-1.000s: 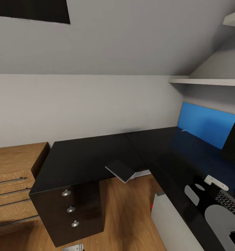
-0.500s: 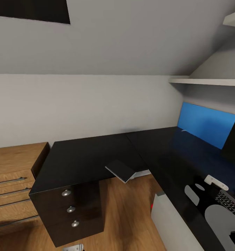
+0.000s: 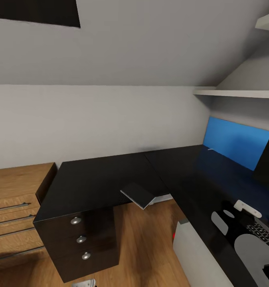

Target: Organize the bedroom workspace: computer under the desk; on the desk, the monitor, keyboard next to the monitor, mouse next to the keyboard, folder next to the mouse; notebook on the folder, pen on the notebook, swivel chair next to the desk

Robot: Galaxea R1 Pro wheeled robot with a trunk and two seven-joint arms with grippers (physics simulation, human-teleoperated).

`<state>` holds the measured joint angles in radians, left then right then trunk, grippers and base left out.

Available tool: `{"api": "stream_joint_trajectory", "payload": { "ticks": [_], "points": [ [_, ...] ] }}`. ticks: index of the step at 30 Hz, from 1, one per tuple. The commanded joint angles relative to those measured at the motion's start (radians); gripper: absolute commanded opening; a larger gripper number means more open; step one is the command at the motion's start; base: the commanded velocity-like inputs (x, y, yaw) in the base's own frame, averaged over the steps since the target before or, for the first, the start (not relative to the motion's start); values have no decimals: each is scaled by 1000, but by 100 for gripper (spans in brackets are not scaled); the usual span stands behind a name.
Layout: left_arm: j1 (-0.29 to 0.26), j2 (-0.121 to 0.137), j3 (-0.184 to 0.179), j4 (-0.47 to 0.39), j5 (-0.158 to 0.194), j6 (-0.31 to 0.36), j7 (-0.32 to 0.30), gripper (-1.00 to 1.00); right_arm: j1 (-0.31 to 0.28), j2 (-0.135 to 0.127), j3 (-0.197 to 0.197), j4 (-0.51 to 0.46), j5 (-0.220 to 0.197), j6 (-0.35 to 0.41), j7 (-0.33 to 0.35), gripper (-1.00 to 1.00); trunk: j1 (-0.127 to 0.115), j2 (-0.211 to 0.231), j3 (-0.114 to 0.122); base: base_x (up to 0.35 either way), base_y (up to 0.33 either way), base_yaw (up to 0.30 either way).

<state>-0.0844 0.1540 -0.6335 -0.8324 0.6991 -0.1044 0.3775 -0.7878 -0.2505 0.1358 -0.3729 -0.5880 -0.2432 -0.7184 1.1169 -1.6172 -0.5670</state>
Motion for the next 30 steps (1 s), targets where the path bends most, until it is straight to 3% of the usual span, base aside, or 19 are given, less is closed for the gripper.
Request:
{"api": "stream_joint_trajectory", "payload": {
  "ticks": [1,7,9,13,16,21,24,26,29,30],
  "points": [
    [-2,1,-8,-1,11,-8,8,100,-1,-1,8,-1,-10,-5,-4,100,0,-1,-1,0,0,0],
    [-2,-4,-9,22,10,-7,9,100,-1,2,13,-27,-7,-15,-15,100,0,-1,-1,0,0,0],
    [-2,-16,-10,47,10,-6,10,100,0,10,13,-83,-5,-18,-38,100,0,-1,-1,0,0,0],
    [-2,-40,-11,91,9,-7,10,100,4,37,21,-211,8,-15,-142,100,0,-1,-1,0,0,0],
    [-2,-48,-11,101,8,-7,10,100,13,58,50,-308,33,8,-224,100,0,-1,-1,0,0,8],
    [-2,-51,-11,105,8,-7,12,100,39,83,84,-361,49,57,-264,100,0,-1,-1,0,0,138],
    [-2,-52,-11,106,8,-8,12,100,51,119,101,-369,55,73,-269,100,0,-1,-1,0,0,247],
    [-2,-52,-11,107,8,-8,12,100,57,148,126,-371,62,76,-271,100,0,-1,-1,0,0,265],
    [-2,-53,-11,107,7,-7,12,100,72,184,206,-370,88,79,-272,100,0,-1,-1,0,0,274],
    [-2,-53,-12,107,6,-7,11,100,82,201,279,-361,103,80,-270,100,0,-1,-1,0,0,278]
  ]
}}
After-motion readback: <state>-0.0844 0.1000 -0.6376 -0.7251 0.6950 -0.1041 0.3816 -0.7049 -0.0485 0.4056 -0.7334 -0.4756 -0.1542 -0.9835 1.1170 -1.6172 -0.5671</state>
